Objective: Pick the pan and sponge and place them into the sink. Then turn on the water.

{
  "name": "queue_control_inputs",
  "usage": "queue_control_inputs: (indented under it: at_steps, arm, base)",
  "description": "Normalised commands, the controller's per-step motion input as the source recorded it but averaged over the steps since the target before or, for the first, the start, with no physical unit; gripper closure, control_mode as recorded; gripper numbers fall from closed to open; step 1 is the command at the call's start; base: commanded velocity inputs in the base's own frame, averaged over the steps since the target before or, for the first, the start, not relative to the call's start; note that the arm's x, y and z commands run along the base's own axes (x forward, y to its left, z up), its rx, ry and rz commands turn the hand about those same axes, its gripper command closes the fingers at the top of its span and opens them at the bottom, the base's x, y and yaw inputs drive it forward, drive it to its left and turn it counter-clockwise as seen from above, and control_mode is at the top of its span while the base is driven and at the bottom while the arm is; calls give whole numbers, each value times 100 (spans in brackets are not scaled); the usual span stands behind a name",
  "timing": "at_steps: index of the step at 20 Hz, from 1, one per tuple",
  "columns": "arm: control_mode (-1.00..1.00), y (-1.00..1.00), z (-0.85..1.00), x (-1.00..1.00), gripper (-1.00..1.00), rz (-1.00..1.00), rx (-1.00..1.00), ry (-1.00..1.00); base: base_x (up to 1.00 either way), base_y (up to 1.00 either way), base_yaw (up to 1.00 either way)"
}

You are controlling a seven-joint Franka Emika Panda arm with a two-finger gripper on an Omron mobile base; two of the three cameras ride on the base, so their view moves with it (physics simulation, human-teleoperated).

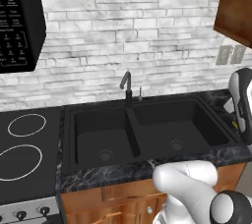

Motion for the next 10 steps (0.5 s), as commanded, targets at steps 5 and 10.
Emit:
queue_control_inputs:
  at_steps: [5, 10]
  arm:
    - [-100, -35, -11, 7, -100, -2, 0, 0]
    - [-100, -38, -10, 8, -100, -1, 1, 1]
  base:
    - [0, 0, 0]
    - [0, 0, 0]
